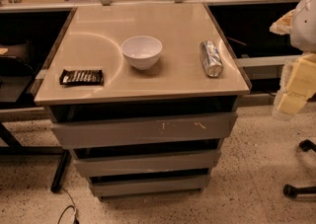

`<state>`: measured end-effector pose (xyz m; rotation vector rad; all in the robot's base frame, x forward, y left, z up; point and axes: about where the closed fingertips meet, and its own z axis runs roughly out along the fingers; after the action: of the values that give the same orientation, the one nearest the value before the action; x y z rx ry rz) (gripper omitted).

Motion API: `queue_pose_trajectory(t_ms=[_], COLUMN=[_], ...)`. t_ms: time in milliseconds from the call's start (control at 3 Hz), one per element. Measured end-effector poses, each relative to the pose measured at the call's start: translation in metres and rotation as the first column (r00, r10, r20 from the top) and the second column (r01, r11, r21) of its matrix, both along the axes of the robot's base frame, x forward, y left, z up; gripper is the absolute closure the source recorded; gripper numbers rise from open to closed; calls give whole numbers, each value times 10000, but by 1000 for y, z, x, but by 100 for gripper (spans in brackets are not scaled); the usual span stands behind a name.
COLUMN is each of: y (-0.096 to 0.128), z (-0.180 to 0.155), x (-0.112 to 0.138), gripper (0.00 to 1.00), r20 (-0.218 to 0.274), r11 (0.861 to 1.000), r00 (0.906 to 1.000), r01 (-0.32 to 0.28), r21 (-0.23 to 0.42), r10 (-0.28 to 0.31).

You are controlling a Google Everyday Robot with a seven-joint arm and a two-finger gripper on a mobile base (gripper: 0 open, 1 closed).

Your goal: Open bottom drawer

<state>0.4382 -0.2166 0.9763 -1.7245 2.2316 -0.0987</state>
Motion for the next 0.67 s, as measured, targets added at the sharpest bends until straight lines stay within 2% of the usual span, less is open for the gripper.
queue_pose_trajectory(t_ms=[333, 667], y=[0, 7], z=[0, -19], x=[0, -6], gripper=[0, 0], r20=[0, -234], r11=[10000, 9992], r00=[10000, 9997], r01=[0, 65], r21=[1, 396], r10=[0, -56])
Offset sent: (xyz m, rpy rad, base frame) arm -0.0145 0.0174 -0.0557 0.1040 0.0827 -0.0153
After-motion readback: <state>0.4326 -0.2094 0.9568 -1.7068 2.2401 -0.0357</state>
